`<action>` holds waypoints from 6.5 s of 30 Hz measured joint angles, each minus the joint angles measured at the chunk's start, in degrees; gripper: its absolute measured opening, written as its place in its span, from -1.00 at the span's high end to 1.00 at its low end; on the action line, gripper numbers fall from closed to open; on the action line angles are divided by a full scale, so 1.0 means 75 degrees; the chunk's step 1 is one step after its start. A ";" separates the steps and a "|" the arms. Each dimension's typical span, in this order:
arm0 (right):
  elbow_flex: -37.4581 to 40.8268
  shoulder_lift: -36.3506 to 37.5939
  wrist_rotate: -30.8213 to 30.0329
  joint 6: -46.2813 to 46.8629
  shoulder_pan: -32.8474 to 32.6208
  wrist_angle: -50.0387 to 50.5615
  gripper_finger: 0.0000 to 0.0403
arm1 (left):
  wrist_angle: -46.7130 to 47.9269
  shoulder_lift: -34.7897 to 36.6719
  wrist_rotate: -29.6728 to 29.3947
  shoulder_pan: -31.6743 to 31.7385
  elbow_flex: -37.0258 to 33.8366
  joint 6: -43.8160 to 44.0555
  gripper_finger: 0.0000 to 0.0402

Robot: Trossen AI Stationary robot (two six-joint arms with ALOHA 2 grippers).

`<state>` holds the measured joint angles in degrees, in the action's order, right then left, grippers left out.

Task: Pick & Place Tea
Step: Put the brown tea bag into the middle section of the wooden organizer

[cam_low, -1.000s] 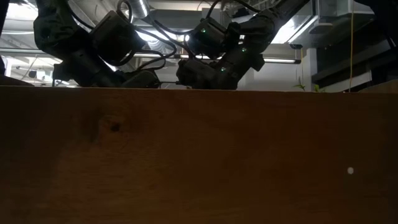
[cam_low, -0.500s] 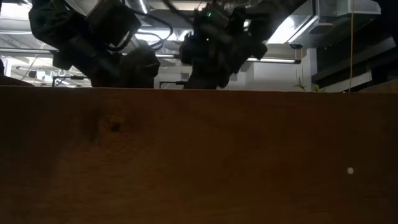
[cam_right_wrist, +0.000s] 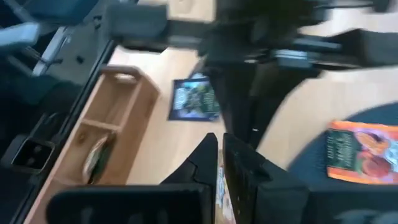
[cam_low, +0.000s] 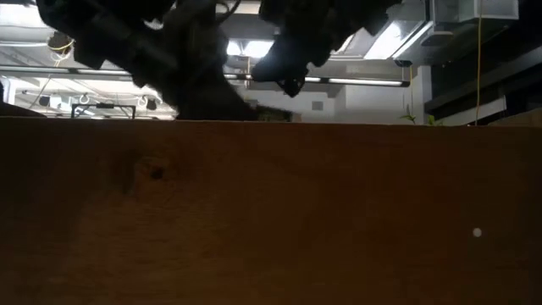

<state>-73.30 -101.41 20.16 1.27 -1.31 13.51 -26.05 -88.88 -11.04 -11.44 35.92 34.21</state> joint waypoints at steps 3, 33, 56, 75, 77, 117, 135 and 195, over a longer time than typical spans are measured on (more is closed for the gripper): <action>0.0013 0.0121 -0.0006 -0.0065 -0.0168 0.0228 0.85 | 0.0024 0.0000 0.0046 -0.0130 0.0135 -0.0096 0.99; 0.5665 0.4010 -0.1823 0.2627 -0.0818 -0.4471 0.85 | -0.0066 -0.0035 -0.0194 -0.1984 0.0941 0.0503 0.99; 0.5782 0.4007 -0.2745 0.2587 -0.1474 -0.4748 0.85 | -0.1856 -0.2198 -0.1130 -0.2885 0.1084 0.2767 0.99; 0.5782 0.4005 -0.2745 0.2557 -0.1474 -0.4728 0.85 | -0.1176 -0.2165 -0.0991 -0.3014 0.1099 0.2536 0.98; 0.5782 0.4005 -0.2746 0.2555 -0.1474 -0.4731 0.85 | -0.1247 -0.2165 -0.0990 -0.3014 0.1099 0.2536 0.98; 0.5776 0.3393 -0.4339 0.2577 -0.0934 -0.2712 0.74 | -0.0667 -0.1955 0.0692 0.0155 0.1090 0.0133 0.43; 0.5776 0.1999 -0.4489 0.1172 -0.0136 -0.3224 -0.05 | -0.0725 -0.1955 0.0572 0.0498 0.1093 -0.0672 0.44; 0.4336 0.0486 -0.3634 0.1383 0.0747 -0.2183 0.94 | -0.0728 -0.1958 0.0406 0.0498 0.1099 -0.0862 0.44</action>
<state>-40.78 -97.77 -7.09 11.64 4.29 -2.87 -31.51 -103.57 -7.99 -7.70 44.16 27.75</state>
